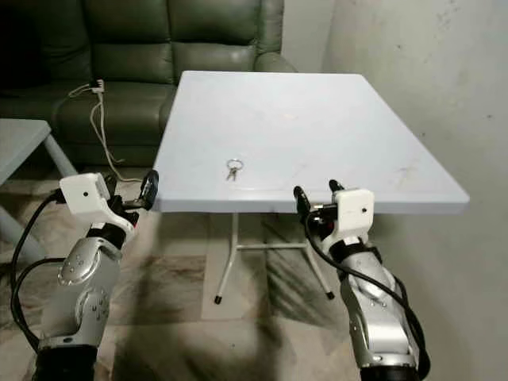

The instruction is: Hang keys on a hook

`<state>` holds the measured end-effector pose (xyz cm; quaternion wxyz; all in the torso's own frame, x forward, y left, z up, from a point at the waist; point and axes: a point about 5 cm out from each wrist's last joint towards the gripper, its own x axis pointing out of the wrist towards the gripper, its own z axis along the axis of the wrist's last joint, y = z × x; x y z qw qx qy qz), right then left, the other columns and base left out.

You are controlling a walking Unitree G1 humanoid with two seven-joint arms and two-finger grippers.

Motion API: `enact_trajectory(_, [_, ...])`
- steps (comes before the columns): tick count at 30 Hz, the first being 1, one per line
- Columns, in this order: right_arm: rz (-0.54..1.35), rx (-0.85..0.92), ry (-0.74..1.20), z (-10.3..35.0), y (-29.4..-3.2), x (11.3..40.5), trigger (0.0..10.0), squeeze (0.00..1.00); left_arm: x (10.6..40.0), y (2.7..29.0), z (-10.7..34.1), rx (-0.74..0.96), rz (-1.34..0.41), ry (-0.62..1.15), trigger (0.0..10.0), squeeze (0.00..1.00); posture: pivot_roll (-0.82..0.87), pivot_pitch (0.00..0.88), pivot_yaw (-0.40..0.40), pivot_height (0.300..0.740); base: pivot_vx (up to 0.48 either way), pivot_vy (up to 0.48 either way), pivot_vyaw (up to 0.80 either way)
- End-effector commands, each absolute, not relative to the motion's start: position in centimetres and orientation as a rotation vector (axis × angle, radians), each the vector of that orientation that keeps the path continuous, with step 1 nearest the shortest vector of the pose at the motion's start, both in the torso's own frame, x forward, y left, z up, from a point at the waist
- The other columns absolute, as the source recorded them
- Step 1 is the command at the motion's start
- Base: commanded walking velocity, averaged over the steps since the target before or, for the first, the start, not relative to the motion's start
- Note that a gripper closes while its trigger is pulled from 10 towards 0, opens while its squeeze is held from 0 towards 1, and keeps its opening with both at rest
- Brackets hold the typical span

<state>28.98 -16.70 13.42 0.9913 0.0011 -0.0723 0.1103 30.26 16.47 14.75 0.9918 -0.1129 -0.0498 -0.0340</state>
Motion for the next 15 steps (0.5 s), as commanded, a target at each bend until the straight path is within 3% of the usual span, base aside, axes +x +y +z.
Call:
enact_trajectory(1, [0.196,0.002,-0.141,13.43,-17.45,28.88,10.0,0.00,30.36,15.69,14.92,-0.233,-0.095,-0.099,10.0,0.00,-0.01,0.000,-0.055,0.740,0.000,0.480,0.00])
enact_trajectory(15, [0.197,0.002,-0.140,13.46,-17.49,28.90,10.0,0.00,30.38,15.63,14.96,-0.235,-0.093,-0.100,10.0,0.00,-0.01,0.000,-0.058,0.740,0.000,0.480,0.00])
